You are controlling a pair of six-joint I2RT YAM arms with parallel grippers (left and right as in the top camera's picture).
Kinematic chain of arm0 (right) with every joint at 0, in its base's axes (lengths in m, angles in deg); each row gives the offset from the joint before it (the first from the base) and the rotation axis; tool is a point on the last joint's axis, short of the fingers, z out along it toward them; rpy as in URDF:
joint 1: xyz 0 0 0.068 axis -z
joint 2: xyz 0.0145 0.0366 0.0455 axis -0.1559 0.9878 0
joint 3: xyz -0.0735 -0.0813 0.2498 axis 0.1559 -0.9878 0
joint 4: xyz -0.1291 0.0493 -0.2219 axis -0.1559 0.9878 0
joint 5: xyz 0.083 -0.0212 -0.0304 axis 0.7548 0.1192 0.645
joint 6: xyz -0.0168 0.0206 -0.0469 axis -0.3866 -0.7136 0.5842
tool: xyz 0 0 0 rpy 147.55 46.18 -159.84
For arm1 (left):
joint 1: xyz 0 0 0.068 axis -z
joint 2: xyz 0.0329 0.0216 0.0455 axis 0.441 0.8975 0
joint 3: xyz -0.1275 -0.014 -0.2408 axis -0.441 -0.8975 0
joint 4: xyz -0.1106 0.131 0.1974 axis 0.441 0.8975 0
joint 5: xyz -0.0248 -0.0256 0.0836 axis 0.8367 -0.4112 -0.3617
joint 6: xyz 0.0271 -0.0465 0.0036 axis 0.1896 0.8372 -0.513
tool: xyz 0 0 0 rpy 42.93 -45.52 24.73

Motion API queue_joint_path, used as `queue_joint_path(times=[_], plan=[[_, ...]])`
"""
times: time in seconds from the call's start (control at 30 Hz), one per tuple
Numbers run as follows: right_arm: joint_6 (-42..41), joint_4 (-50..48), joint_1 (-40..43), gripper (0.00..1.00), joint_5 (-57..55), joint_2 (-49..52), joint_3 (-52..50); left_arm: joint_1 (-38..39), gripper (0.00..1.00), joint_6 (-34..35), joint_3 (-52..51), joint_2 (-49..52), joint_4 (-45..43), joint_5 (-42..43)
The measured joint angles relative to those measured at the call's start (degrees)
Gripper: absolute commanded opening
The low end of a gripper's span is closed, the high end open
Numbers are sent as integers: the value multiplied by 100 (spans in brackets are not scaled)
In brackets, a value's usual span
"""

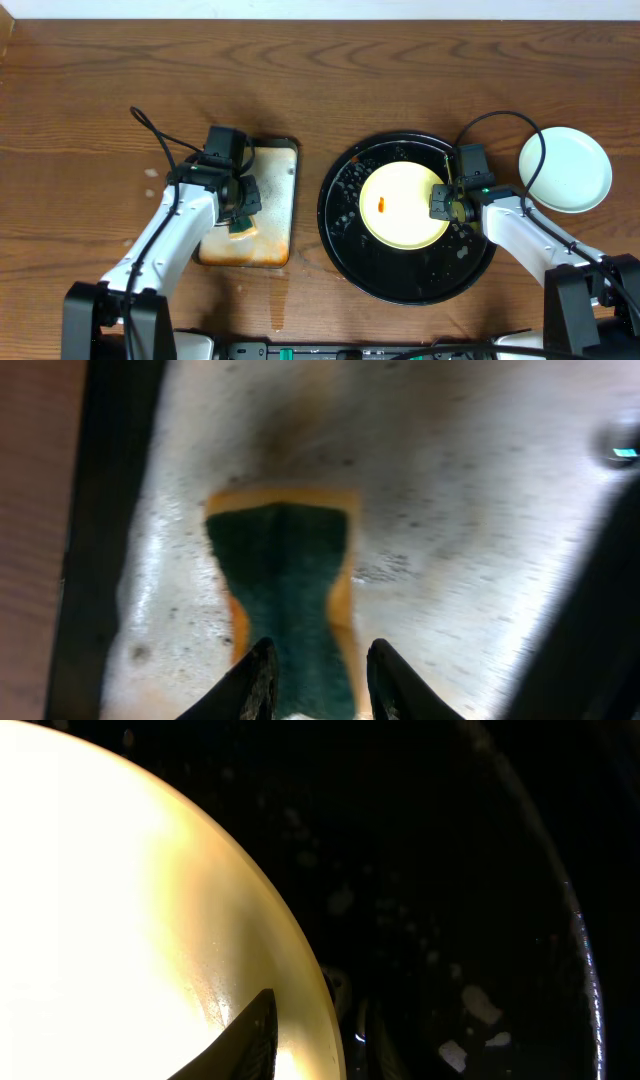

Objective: Clean dirty plates on tray and stack at the side

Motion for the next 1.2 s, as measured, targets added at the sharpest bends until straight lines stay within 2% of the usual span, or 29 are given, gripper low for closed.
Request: queue_joint_path(times=[0.13,0.23,0.33,0.37,0.7,0.9,1.07,1.2], plan=[[0,-2,0,27,0,0,0,-2,31,306,-179,317,-7,-350],[0,-2,0,27,0,0,0,2,27,437,-227,577,-127,-372],[0,-7,0,27,0,0,0,4,9,538,-227,772,-302,-308],[0,-7,0,27,0,0,0,4,8,579,-227,831,-343,-282],[0,-15,0,27,4,0,0,13,8,413,-68,782,-15,-136],[0,-20,0,27,7,0,0,15,8,-72,11,-101,44,348],[0,-22,0,27,9,0,0,15,21,-302,109,-472,55,483],[0,-20,0,27,11,0,0,15,26,-369,98,-313,-48,476]])
